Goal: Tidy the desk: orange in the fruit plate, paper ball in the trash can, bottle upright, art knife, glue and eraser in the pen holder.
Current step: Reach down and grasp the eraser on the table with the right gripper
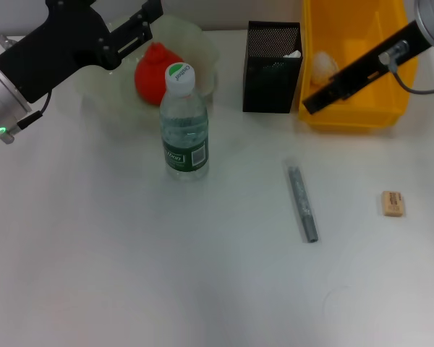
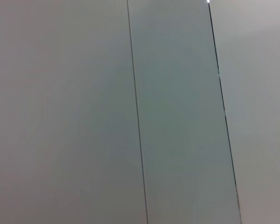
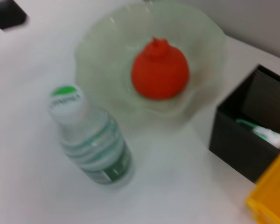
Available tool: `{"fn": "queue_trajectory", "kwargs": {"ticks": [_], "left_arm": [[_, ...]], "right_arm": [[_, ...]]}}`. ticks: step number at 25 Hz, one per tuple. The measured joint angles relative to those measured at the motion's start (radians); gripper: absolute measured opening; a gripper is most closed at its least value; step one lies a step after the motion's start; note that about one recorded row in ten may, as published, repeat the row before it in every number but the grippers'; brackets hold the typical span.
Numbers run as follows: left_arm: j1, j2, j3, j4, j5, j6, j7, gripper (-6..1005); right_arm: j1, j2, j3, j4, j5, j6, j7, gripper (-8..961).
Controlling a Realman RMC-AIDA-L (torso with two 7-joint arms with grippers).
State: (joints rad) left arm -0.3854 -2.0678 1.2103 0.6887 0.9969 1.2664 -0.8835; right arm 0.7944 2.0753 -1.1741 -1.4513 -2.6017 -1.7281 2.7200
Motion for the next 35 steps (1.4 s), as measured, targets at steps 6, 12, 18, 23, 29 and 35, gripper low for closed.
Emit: {"fn": "queue_trajectory", "kwargs": {"ticks": [6,12,18,23,29,35], "left_arm": [[-0.003,0.000,0.000,-0.004,0.001,-0.003,0.000,668],[-0.008,-0.001,0.002,-0.009,0.000,-0.003,0.000,668],[-0.012,-0.003,0.006,-0.011,0.000,-0.003,0.000,668],[-0.011,-0.003,0.003,-0.014,0.000,-0.002,0.000,668],[-0.012,-0.003,0.000,-0.015,0.000,-0.002,0.000,668],[-0.013,-0.002,-0.002,-0.016,0.000,-0.003,0.012,668]], "right_arm": [[0.015,0.002,-0.020,0.107,-0.162,-0.026,0.030,655],[0.010,0.003,-0.021,0.196,-0.177,-0.022,0.030,680],[-0.004,0.004,-0.021,0.253,-0.222,-0.024,0.036,685],[-0.030,0.005,-0.021,0.298,-0.227,0.005,0.036,681],[-0.054,0.005,-0.015,0.321,-0.228,0.051,0.036,676],[-0.057,0.005,-0.018,0.363,-0.225,0.094,0.036,672]]}}
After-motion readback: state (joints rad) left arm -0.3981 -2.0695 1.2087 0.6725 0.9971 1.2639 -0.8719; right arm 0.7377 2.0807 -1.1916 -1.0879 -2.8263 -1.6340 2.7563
